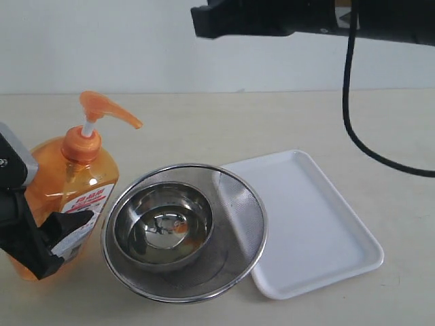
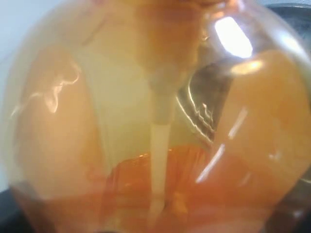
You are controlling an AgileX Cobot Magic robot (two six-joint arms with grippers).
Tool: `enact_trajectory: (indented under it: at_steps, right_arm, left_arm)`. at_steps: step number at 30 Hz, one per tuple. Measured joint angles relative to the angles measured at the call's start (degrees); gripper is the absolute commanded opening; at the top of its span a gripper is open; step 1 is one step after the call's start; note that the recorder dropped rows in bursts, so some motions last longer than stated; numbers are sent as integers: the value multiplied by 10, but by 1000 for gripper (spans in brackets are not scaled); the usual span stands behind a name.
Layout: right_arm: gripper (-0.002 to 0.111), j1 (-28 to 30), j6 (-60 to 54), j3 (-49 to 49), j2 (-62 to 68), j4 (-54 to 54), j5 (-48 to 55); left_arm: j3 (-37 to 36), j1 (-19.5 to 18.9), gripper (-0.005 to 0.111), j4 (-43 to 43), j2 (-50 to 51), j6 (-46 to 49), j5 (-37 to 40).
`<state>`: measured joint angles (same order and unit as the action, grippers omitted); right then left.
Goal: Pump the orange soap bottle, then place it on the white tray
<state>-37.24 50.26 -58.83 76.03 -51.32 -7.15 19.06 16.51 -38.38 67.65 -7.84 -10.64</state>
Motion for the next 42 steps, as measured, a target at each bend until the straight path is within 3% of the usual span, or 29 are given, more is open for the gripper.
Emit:
enact_trajectory:
  at_steps: [6, 12, 15, 18, 21, 27, 37, 42]
  right_arm:
    - [0, 0, -31, -26, -17, 61, 205]
    - [0, 0, -180, -51, -15, 181, 418]
    - [0, 0, -282, -76, -7, 297, 446]
    - [0, 0, -479, -116, 16, 565, 421]
    - [0, 0, -624, -156, 61, 738, 436]
    - [0, 0, -856, -188, 121, 985, 459]
    - [0, 0, -877, -238, 139, 1024, 539]
    - [0, -35, -891, -238, 177, 1015, 523]
  left_arm:
    - [0, 0, 5, 0, 0, 0, 0]
    - [0, 0, 5, 0, 0, 0, -1]
    - [0, 0, 5, 0, 0, 0, -1]
    - [0, 0, 5, 0, 0, 0, -1]
    - [0, 0, 5, 0, 0, 0, -1]
    - [0, 0, 5, 0, 0, 0, -1]
    - [0, 0, 5, 0, 0, 0, -1]
    - [0, 0, 5, -1, 0, 0, -1]
